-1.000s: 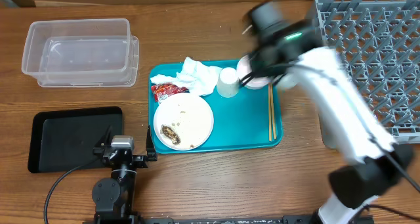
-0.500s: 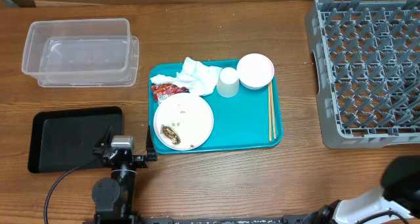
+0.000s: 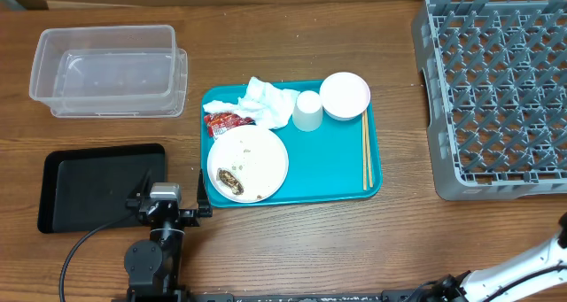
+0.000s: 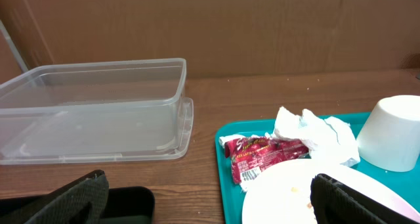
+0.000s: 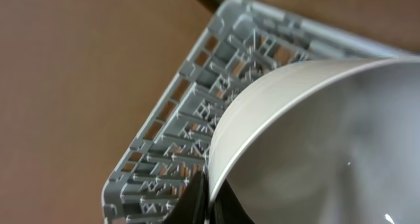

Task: Sort waste into correct bins and load items into the dishwasher
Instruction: 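Lower the bowl into the grey rack and open the right gripper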

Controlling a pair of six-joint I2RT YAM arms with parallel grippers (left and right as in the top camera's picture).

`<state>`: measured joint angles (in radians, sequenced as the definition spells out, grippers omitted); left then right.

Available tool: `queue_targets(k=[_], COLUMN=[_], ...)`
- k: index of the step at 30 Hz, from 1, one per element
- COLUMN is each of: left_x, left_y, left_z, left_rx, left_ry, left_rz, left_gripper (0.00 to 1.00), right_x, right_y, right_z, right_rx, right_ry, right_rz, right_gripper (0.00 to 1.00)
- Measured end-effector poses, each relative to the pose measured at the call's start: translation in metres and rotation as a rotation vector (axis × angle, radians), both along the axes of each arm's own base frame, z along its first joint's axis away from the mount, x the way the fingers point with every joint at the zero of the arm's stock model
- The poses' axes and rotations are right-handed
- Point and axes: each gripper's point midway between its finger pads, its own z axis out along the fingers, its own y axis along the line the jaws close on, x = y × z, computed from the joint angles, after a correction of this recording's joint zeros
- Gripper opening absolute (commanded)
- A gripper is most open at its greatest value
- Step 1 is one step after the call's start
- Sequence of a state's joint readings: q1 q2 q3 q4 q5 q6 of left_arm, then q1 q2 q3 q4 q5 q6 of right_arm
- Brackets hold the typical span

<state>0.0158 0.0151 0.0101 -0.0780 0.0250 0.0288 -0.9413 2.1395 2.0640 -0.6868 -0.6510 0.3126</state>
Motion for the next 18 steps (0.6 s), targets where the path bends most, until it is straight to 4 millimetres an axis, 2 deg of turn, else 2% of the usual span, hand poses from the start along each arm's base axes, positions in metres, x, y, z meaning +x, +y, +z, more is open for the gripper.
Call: queue_targets(k=[3, 10, 16, 18], left_x=[0.0, 0.0, 0.0, 0.0], left_y=[0.0, 0.0, 0.0, 0.0], left_z=[0.0, 0.0, 0.0, 0.0], left_rx=[0.0, 0.0, 0.0, 0.0], left_ry=[0.0, 0.0, 0.0, 0.0], left_rz=[0.0, 0.0, 0.0, 0.0], left_gripper=[1.0, 1.0, 1.0, 1.0], right_x=[0.005, 0.009, 0.003, 0.0], right_y=[0.0, 0.007, 0.014, 0.014], right_z=[-0.015, -0.012, -0.047, -0.051], right_rx=[0.049, 0.078, 0.144, 0.151], right_ry=[-0.01, -0.059, -0.047, -0.08], right_rz=[0.021, 0.072, 0.091, 0.115], right_gripper=[0.04, 0.04, 0.04, 0.04])
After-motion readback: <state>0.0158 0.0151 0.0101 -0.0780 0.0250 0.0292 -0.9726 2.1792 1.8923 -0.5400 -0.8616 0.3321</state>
